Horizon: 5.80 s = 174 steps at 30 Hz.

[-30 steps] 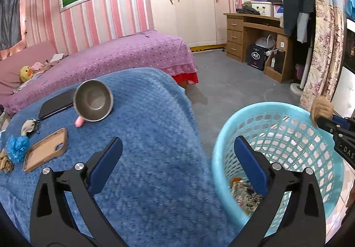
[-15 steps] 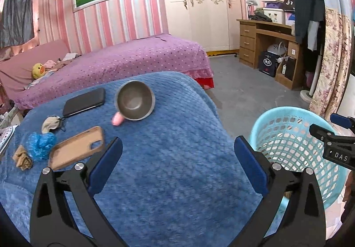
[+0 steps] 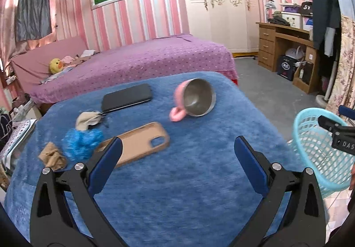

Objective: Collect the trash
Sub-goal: 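Move both open tools back toward the items on the blanket, then grasp the crumpled brown paper with left tool while right tool grasps the blue bag, then carry paper and blue bag over the blue basket and open both tools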

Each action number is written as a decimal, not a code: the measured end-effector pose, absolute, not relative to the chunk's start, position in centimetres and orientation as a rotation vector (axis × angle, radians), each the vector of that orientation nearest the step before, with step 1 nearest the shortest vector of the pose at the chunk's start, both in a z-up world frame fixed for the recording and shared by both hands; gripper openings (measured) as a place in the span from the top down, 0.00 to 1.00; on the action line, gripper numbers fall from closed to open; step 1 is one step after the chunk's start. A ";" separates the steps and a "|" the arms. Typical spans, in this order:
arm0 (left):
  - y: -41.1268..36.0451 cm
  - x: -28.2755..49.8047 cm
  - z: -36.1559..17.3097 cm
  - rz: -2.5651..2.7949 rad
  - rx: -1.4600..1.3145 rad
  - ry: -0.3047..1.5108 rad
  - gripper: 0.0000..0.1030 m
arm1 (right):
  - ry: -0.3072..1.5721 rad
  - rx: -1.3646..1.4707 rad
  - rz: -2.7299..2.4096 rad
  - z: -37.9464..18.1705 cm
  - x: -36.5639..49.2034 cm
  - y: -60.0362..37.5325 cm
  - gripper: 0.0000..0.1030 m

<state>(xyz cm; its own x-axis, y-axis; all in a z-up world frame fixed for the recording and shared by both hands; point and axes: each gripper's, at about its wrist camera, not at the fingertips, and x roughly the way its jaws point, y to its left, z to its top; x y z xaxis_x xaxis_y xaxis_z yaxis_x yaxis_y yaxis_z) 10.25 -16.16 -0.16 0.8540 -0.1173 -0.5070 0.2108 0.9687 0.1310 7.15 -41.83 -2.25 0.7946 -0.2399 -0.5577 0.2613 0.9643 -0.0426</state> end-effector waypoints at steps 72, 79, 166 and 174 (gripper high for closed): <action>8.8 20.5 -5.8 0.042 -0.064 0.731 0.59 | 0.674 -0.127 -0.012 -5.1 15.3 -20.9 0.15; 10.8 21.0 -6.1 0.012 -0.145 0.741 0.63 | 0.676 -0.159 -0.015 -5.3 14.9 -20.0 0.15; -6.0 13.7 -0.7 -0.174 0.043 0.640 0.64 | 0.592 -0.021 -0.074 -1.7 9.4 -31.3 0.69; -7.7 13.9 -1.1 -0.176 0.044 0.648 0.64 | 0.598 -0.029 -0.097 -2.0 9.0 -32.9 0.69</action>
<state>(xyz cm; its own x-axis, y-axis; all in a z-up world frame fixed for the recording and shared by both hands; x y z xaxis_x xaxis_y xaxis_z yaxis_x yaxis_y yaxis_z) 13.94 -7.66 -1.09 0.7831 -0.1495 -0.6036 0.1770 0.9841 -0.0142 9.04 -32.88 -1.97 0.8222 -0.0999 -0.5603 0.0831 0.9950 -0.0554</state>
